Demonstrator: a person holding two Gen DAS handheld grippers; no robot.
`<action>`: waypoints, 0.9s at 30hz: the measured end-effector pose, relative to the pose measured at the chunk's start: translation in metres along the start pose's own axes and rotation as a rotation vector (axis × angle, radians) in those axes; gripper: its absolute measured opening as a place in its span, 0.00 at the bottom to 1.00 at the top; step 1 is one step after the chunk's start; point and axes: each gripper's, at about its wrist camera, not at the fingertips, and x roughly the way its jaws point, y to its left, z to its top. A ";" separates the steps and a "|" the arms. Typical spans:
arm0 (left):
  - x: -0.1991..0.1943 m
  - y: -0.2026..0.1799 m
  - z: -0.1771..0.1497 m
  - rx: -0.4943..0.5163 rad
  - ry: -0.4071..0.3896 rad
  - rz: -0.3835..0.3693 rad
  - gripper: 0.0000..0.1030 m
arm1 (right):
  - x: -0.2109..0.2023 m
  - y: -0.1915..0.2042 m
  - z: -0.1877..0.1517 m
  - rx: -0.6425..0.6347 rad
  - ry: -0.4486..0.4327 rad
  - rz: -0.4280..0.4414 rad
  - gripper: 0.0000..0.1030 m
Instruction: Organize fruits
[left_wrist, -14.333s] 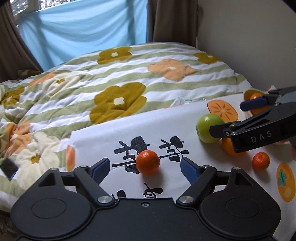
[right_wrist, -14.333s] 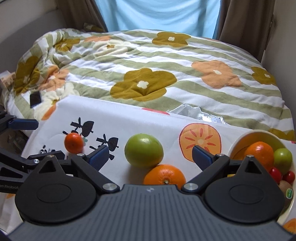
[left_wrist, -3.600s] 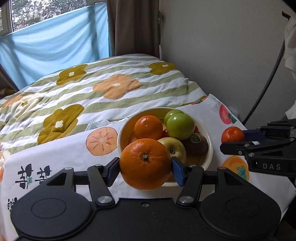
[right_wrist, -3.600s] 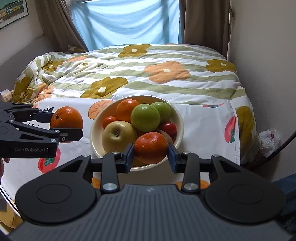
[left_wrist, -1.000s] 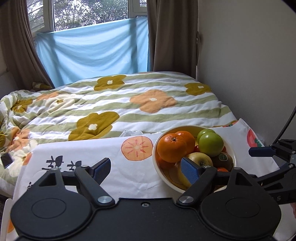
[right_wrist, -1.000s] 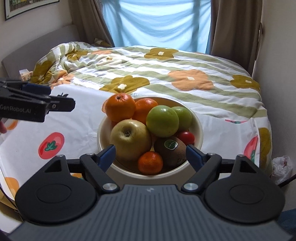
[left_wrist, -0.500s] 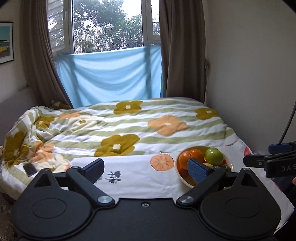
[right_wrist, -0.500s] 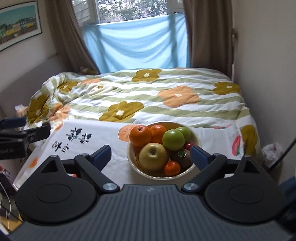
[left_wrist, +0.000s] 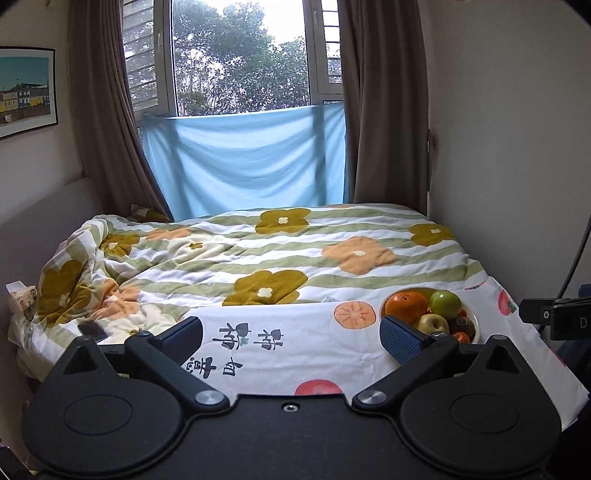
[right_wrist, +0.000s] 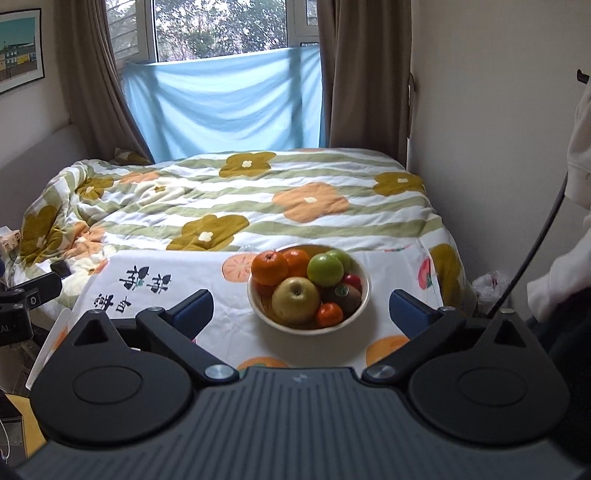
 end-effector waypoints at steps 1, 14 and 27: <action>-0.002 0.001 -0.002 0.001 0.001 0.002 1.00 | -0.001 0.002 -0.002 -0.003 0.003 -0.005 1.00; -0.010 0.004 -0.007 0.006 0.007 -0.011 1.00 | -0.011 0.007 -0.011 -0.001 0.007 -0.011 1.00; -0.014 0.002 -0.009 0.009 0.007 -0.024 1.00 | -0.014 0.008 -0.016 -0.001 0.012 -0.010 1.00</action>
